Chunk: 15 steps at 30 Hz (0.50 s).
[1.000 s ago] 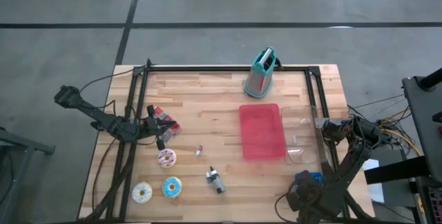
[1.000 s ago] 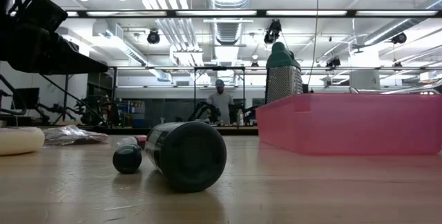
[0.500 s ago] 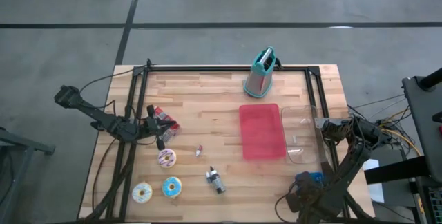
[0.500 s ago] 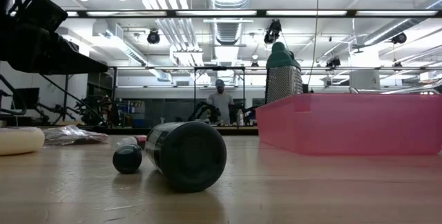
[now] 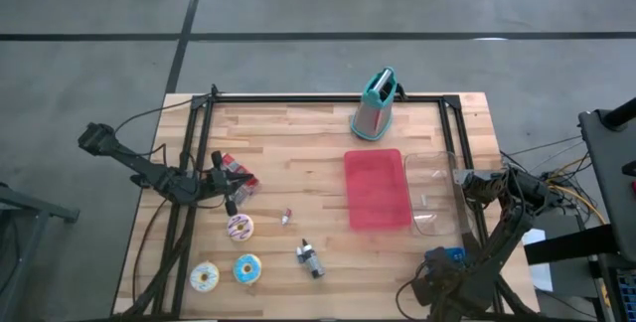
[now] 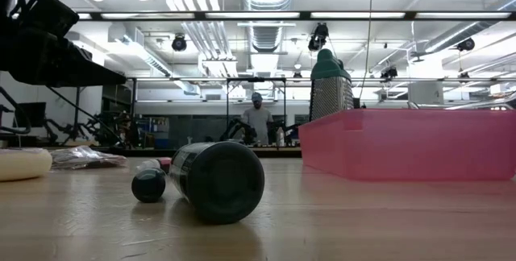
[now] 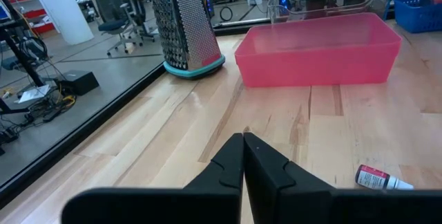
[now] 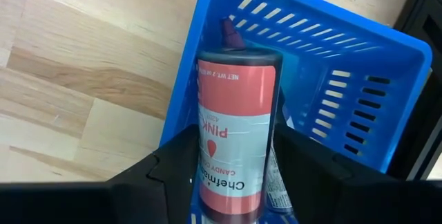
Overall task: Pick & Place Food Item
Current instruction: Put the pink food coloring bottle into the blue bin
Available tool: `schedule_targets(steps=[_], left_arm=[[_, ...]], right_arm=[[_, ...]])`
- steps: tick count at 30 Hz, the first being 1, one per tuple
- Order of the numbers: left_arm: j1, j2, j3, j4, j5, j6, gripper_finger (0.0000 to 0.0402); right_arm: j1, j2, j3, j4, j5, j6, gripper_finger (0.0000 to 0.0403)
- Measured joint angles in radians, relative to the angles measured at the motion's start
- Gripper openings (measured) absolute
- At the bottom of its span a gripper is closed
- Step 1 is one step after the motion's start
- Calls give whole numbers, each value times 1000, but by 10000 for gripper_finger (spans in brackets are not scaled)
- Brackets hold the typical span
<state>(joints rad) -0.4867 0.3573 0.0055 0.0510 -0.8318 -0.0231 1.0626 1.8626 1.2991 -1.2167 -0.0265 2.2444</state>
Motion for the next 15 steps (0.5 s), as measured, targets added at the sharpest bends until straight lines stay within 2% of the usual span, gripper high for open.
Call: schedule_targets(steps=[15], left_arm=[[0, 0, 0, 0, 0, 0, 12]], right_arm=[[0, 0, 0, -4, 4, 16, 225]])
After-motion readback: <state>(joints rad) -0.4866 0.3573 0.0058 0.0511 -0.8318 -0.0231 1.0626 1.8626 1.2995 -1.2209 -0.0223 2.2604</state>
